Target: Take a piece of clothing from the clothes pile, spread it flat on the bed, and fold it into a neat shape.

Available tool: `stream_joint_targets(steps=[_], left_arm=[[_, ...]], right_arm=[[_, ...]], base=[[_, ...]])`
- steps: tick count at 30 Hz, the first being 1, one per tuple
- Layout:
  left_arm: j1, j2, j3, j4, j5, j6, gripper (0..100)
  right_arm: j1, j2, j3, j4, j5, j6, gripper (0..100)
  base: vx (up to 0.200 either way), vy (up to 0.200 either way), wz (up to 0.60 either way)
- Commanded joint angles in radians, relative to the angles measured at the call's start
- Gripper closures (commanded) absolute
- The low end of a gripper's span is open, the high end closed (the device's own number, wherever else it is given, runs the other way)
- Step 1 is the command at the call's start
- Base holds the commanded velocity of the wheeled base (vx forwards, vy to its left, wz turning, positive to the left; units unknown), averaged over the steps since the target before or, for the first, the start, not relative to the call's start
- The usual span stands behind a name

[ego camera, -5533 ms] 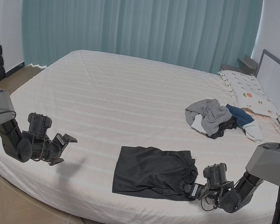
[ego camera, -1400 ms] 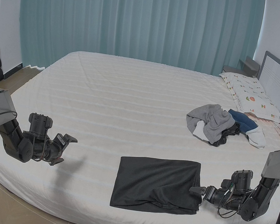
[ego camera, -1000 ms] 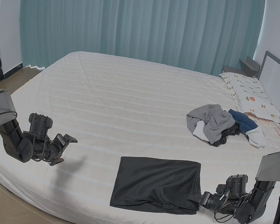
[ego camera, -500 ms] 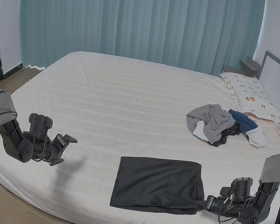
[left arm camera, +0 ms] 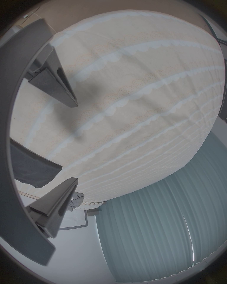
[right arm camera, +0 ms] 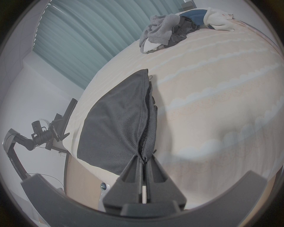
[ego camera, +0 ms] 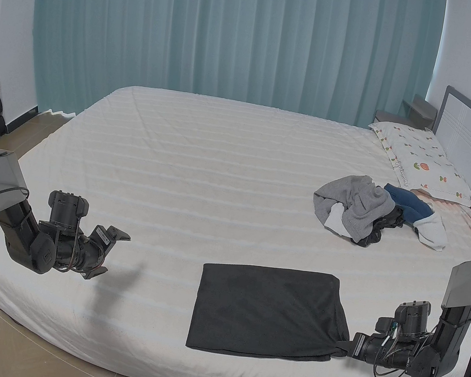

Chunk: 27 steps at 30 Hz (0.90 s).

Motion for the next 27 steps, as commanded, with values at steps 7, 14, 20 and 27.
stream_joint_targets(steps=[7, 14, 20, 27], left_arm=[[0.000, 0.001, -0.001, -0.001, 0.000, -0.001, 0], [0.000, 0.000, -0.001, -0.001, 0.000, -0.001, 0], [0.000, 0.000, -0.001, -0.001, 0.000, -0.001, 0], [0.000, 0.000, 0.000, -0.001, 0.000, -0.001, 0]], right_arm=[[-0.033, 0.006, -0.010, -0.007, 0.006, -0.047, 0], [-0.045, -0.017, -0.170, 0.004, -0.002, 0.052, 0], [-0.034, 0.084, -0.430, 0.139, -0.031, 0.231, 0], [-0.013, 0.156, -0.578, 0.165, -0.051, 0.334, 0]], base=[[0.000, 0.000, 0.00], [0.000, 0.000, 0.00], [0.000, 0.000, 0.00], [0.000, 0.000, 0.00]])
